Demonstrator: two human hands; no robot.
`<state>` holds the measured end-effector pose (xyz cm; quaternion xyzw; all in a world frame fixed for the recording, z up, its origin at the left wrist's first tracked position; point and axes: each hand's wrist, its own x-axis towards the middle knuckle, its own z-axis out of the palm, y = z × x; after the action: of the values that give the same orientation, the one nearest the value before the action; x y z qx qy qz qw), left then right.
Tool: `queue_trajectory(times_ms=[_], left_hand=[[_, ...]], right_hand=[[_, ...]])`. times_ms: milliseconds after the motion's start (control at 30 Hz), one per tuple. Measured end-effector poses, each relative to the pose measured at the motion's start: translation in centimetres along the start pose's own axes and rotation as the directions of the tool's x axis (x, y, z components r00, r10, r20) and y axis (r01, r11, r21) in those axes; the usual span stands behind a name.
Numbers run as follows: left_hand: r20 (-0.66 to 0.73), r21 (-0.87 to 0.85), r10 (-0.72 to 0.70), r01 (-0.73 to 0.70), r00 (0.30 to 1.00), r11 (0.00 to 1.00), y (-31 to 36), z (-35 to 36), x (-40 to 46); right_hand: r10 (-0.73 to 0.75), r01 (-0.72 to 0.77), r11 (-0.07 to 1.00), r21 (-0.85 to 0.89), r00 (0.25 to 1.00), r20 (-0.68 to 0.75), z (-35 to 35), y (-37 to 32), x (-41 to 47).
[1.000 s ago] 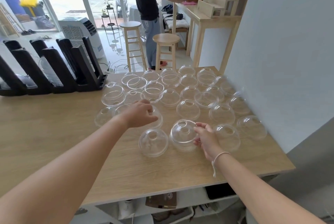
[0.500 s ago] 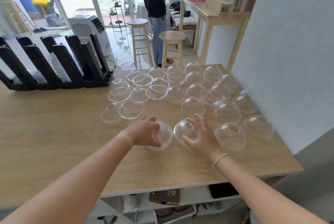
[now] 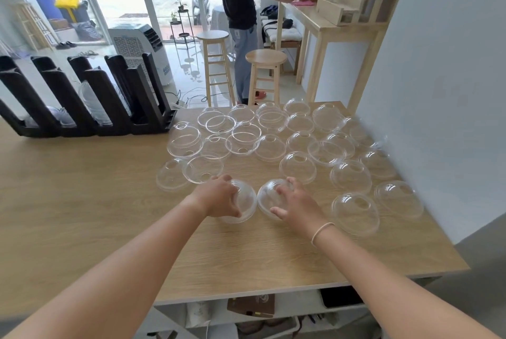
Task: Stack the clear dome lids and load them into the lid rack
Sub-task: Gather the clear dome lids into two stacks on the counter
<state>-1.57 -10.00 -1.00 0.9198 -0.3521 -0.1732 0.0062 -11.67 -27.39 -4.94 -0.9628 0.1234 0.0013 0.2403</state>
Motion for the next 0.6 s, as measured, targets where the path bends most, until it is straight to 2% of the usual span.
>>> queue_trajectory(times_ms=[100, 200, 300, 367, 467, 600], left_hand=[[-0.023, 0.016, 0.012, -0.012, 1.000, 1.000, -0.3, 0.0, 0.1], [-0.054, -0.029, 0.019, -0.020, 0.998, 0.999, -0.6, -0.4, -0.1], [-0.216, -0.106, -0.002, -0.022, 0.976, 0.994, -1.4, -1.0, 0.1], [-0.326, -0.111, -0.029, -0.008, 0.945, 0.994, -2.3, -1.2, 0.6], [-0.326, -0.059, -0.090, 0.074, 0.941, 0.995, -4.2, -1.0, 1.0], [-0.250, 0.180, -0.114, 0.162, 0.962, 0.970, -5.9, 0.3, 1.4]], right_hand=[[0.005, -0.005, 1.000, -0.013, 1.000, 0.022, -0.2, -0.1, 0.2], [-0.020, 0.019, 1.000, -0.020, 0.997, -0.070, -0.9, 0.0, 0.5], [-0.040, 0.048, 0.998, 0.028, 0.974, -0.223, -2.1, 0.5, 1.6], [-0.024, 0.032, 0.999, 0.024, 0.963, -0.270, -2.9, 1.0, 2.6], [0.024, -0.044, 0.995, -0.094, 0.979, -0.202, -3.7, 2.0, 4.2], [0.056, -0.079, 0.942, -0.327, 0.995, -0.078, -3.6, 3.1, 5.5]])
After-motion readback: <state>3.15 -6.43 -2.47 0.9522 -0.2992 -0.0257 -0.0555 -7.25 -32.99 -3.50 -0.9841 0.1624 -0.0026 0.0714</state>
